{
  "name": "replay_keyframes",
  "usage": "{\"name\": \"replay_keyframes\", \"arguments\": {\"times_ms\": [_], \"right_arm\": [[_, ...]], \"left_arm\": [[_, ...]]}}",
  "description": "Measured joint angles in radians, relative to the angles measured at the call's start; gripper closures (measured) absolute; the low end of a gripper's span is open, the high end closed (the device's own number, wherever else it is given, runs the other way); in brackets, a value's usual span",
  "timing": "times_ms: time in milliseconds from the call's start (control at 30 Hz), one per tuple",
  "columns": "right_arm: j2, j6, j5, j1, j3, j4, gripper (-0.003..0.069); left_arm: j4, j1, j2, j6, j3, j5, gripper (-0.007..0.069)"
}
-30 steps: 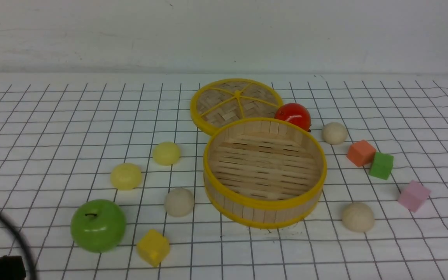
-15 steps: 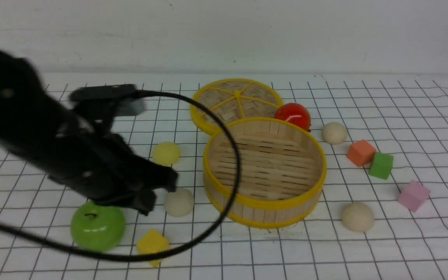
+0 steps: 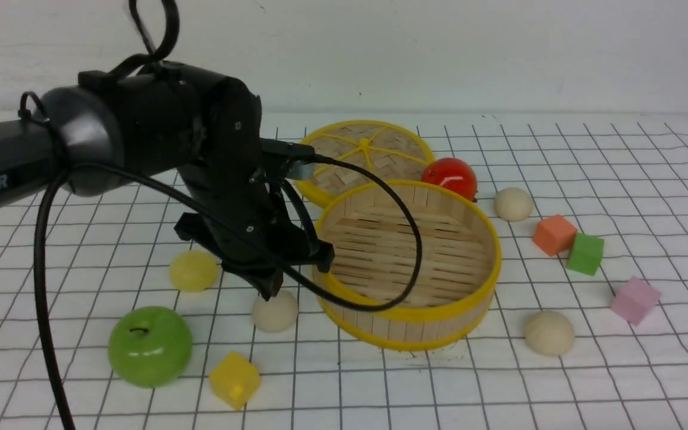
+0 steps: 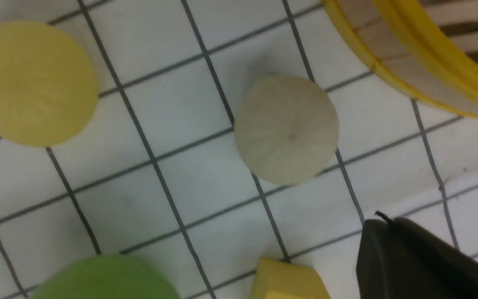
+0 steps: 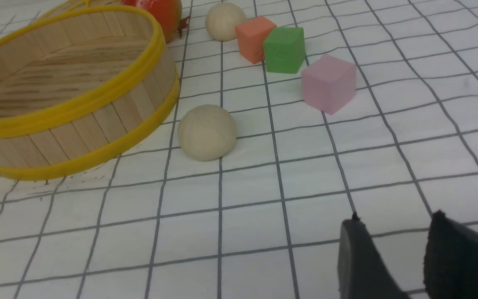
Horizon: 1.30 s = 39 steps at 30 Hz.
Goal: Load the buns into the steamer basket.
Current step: Use the left arm to grab a steamed stuffed bun
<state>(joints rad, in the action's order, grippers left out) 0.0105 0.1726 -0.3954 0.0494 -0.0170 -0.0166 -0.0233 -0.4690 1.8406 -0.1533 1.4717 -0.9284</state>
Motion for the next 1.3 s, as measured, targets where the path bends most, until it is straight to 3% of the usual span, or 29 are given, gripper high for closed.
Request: {"name": "replay_keyframes", "arguments": {"times_ms": [133,233,433,700,900,1067,1200,1300], "right_arm": [[0.000,0.000,0.000,0.000,0.000,0.000,0.0420],[0.000,0.000,0.000,0.000,0.000,0.000,0.0420],[0.000,0.000,0.000,0.000,0.000,0.000,0.0420],[0.000,0.000,0.000,0.000,0.000,0.000,0.0420],[0.000,0.000,0.000,0.000,0.000,0.000,0.0420],[0.000,0.000,0.000,0.000,0.000,0.000,0.0420],[0.000,0.000,0.000,0.000,0.000,0.000,0.0420],[0.000,0.000,0.000,0.000,0.000,0.000,0.0420]], "left_arm": [[-0.060,0.042,0.026,0.058,0.006,0.023,0.0598],[-0.085,0.049,0.060,0.127,0.006,0.042,0.0497],[-0.086,0.049,0.101,0.153,0.006,0.084,0.0356],[-0.031,0.051,0.137,0.153,0.006,0.141,0.0327],[-0.033,0.051,0.149,0.153,0.006,0.142,0.0330],[-0.034,0.051,0.172,0.153,0.007,0.144,0.0394],[-0.037,0.051,0.173,0.153,0.007,0.145,0.0463],[-0.052,0.051,0.162,0.153,0.017,0.110,0.0607]]}}
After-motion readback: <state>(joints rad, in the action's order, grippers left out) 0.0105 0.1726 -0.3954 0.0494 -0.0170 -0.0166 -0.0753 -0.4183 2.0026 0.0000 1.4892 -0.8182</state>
